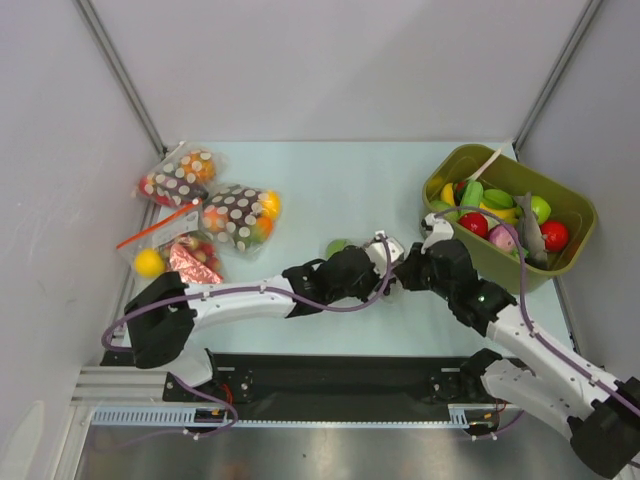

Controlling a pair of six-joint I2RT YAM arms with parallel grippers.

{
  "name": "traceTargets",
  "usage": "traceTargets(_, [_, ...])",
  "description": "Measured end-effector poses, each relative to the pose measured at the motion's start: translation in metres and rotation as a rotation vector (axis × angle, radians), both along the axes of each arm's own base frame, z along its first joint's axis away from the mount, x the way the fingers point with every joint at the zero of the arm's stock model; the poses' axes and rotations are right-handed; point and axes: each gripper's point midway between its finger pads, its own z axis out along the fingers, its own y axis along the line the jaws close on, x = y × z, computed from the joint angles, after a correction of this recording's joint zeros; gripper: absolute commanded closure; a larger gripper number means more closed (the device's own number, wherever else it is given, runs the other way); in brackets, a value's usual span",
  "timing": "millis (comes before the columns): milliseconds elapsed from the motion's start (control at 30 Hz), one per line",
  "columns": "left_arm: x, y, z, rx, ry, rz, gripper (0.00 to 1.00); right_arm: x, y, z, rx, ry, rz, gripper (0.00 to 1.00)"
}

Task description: Open the zip-top bag and remove the fake food

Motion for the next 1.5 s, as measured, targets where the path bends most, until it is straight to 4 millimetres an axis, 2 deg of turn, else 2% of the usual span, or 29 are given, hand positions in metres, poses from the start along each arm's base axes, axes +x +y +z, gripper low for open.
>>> traceTargets(167, [0.013,0.011,0.030,-0.074,-0.045,0.091,1.00,0.030,0.017,0.026,0.054,-0.031,0.063,1.00])
traceTargets(233, [0.020,0.016,0.039,-0.094,-0.058,0.132,1.00,0.040,0.025,0.037,0.052,-0.046,0.087,0.96])
traceTargets(333, [0.029,0.022,0.044,-0.113,-0.063,0.177,1.00,0.049,0.028,0.050,0.045,-0.074,0.093,0.78])
traceTargets(367, [0.031,0.023,0.044,-0.117,-0.058,0.188,1.00,0.051,0.024,0.055,0.040,-0.090,0.075,0.67])
traceTargets(433, [0.032,0.024,0.044,-0.120,-0.044,0.201,1.00,0.055,0.014,0.061,0.028,-0.115,0.027,0.60])
traceTargets(500, [0.033,0.024,0.046,-0.127,-0.032,0.211,1.00,0.052,0.000,0.071,0.022,-0.139,-0.031,0.55])
traceTargets(567, [0.033,0.025,0.046,-0.126,-0.017,0.221,1.00,0.048,-0.014,0.089,0.040,-0.194,-0.089,0.48])
traceTargets(667, [0.033,0.025,0.047,-0.125,0.000,0.227,1.00,0.034,-0.029,0.116,0.100,-0.266,-0.150,0.47])
traceTargets(767, [0.035,0.023,0.053,-0.142,0.009,0.238,1.00,0.016,-0.034,0.125,0.169,-0.282,-0.172,0.47])
traceTargets(867, [0.037,0.021,0.058,-0.161,0.015,0.247,1.00,0.006,-0.032,0.111,0.202,-0.238,-0.174,0.47])
traceTargets(1033, [0.036,0.019,0.059,-0.175,0.029,0.253,1.00,-0.005,-0.024,0.062,0.207,-0.104,-0.174,0.45])
traceTargets(1133, [0.036,0.019,0.059,-0.180,0.037,0.255,1.00,-0.010,-0.021,0.041,0.210,-0.046,-0.178,0.44])
traceTargets(1333, [0.035,0.018,0.059,-0.185,0.044,0.257,1.00,-0.012,-0.014,0.036,0.251,-0.020,-0.180,0.43])
traceTargets(1500, [0.035,0.017,0.059,-0.188,0.046,0.253,1.00,-0.013,-0.001,0.027,0.282,0.000,-0.151,0.43])
